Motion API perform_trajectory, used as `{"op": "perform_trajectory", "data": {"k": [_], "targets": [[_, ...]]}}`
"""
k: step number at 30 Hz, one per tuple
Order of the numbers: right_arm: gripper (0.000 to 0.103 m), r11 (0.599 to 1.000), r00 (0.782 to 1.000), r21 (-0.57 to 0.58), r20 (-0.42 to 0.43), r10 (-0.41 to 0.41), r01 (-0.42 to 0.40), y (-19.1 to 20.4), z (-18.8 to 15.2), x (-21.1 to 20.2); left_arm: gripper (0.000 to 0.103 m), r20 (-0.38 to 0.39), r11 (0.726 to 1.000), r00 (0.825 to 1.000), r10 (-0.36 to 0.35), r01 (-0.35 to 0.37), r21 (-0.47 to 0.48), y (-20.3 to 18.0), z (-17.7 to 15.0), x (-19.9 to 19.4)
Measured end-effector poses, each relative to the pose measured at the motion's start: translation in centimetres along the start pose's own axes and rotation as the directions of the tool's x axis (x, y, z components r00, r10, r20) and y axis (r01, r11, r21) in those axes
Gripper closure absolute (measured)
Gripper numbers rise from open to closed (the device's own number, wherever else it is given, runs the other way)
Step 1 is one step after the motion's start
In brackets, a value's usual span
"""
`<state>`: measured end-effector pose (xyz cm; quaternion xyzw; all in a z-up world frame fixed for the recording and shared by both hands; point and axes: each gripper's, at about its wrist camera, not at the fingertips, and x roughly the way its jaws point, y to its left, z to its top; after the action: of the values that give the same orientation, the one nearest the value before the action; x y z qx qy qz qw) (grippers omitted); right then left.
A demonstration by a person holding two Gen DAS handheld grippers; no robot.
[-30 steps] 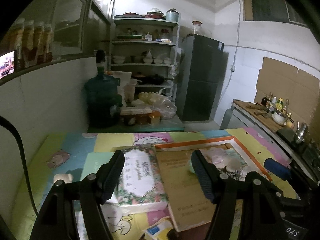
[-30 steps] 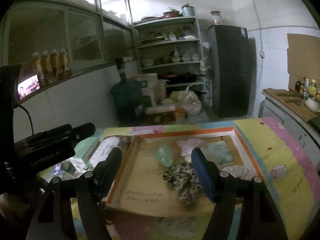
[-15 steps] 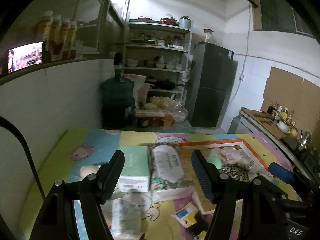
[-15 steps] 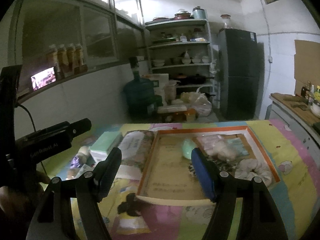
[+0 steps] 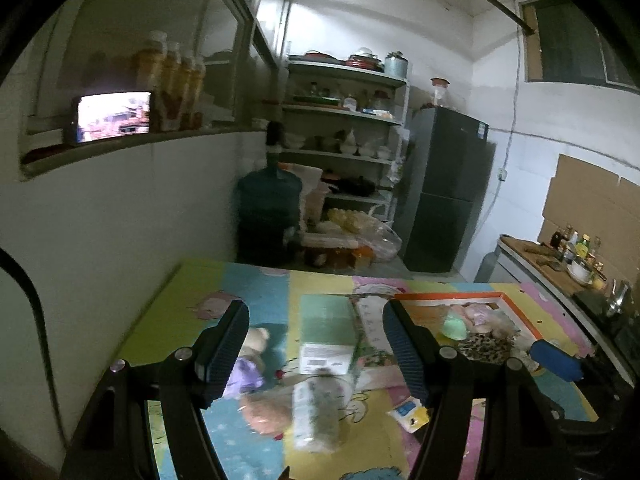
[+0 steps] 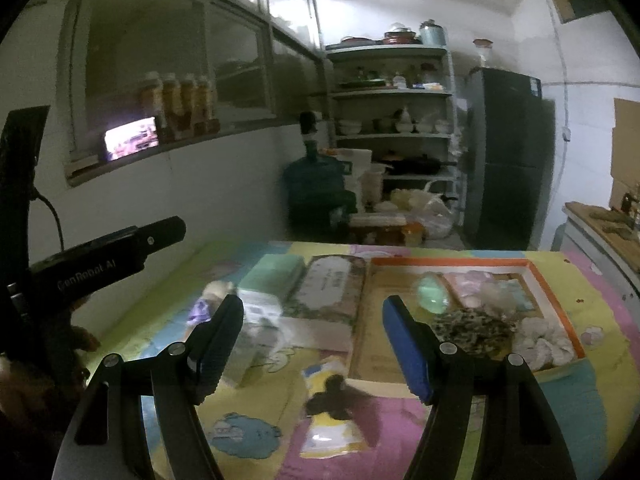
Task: Organize soft objects
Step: 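Move both tools back from the box toward the items on the bed, then grasp the yellow-and-white packet on the bed with the right tool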
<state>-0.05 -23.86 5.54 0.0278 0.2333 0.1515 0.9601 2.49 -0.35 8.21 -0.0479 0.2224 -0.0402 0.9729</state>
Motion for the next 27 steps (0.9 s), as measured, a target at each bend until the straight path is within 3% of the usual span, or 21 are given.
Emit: {"op": "perform_trajectory", "data": {"k": [11,27], "targets": [[0.029,1.000,0.999,-0.023,-0.052,0.014,-0.015,2.1,-2.1,1.0,0.034,-0.054,0.999,0.999,0.000,-0.003,-0.041,3.0,-2.9,0.9],[0.029,0.997,0.988,0.040,-0.138,-0.064,0.070,-0.9,-6.2,5.3,0.034,-0.176,0.996,0.980,-0.088,0.086,-0.022,2.3,-9.1,6.5]]}}
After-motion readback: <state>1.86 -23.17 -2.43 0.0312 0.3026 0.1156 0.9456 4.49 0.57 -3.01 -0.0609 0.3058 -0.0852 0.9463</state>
